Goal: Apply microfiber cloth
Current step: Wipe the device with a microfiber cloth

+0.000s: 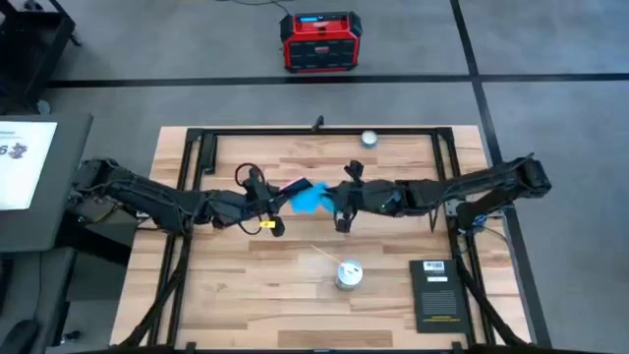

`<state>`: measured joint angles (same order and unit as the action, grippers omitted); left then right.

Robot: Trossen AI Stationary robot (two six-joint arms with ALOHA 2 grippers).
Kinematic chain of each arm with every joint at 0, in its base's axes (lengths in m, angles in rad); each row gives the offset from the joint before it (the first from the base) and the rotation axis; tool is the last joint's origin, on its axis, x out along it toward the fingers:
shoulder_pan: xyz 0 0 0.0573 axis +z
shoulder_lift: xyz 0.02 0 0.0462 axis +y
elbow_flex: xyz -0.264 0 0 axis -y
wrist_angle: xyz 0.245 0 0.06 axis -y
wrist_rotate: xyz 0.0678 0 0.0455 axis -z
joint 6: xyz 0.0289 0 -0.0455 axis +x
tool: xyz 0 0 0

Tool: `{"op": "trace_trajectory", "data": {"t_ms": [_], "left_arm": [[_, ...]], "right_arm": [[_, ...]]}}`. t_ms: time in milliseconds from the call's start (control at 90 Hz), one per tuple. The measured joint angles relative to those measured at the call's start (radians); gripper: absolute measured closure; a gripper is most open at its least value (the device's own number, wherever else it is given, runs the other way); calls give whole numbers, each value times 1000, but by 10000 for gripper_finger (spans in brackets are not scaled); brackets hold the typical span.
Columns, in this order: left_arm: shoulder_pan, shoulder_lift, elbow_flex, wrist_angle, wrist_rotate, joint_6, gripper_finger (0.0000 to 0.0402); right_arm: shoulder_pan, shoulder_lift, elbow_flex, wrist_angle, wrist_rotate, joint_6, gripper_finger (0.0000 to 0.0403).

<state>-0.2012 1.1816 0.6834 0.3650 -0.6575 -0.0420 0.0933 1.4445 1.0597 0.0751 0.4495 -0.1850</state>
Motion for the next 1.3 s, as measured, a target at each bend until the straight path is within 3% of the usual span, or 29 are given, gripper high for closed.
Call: {"op": "trace_trajectory", "data": {"t_ms": [133, 522, 800, 956, 1300], "left_arm": [[2, 0, 0, 18, -2, 22, 398], [32, 0, 0, 45, 29, 30, 398], [32, 0, 0, 27, 29, 20, 398], [28, 0, 0, 21, 24, 21, 398], [18, 0, 0, 51, 21, 33, 398]], "right_arm": [[-18, 5, 6, 28, -27, -2, 403], [6, 231, 43, 126, -114, 66, 403], [-10, 155, 153, -8, -107, -30, 403], [-12, 111, 155, -70, -48, -41, 403], [-23, 208, 152, -94, -54, 22, 403]]}}
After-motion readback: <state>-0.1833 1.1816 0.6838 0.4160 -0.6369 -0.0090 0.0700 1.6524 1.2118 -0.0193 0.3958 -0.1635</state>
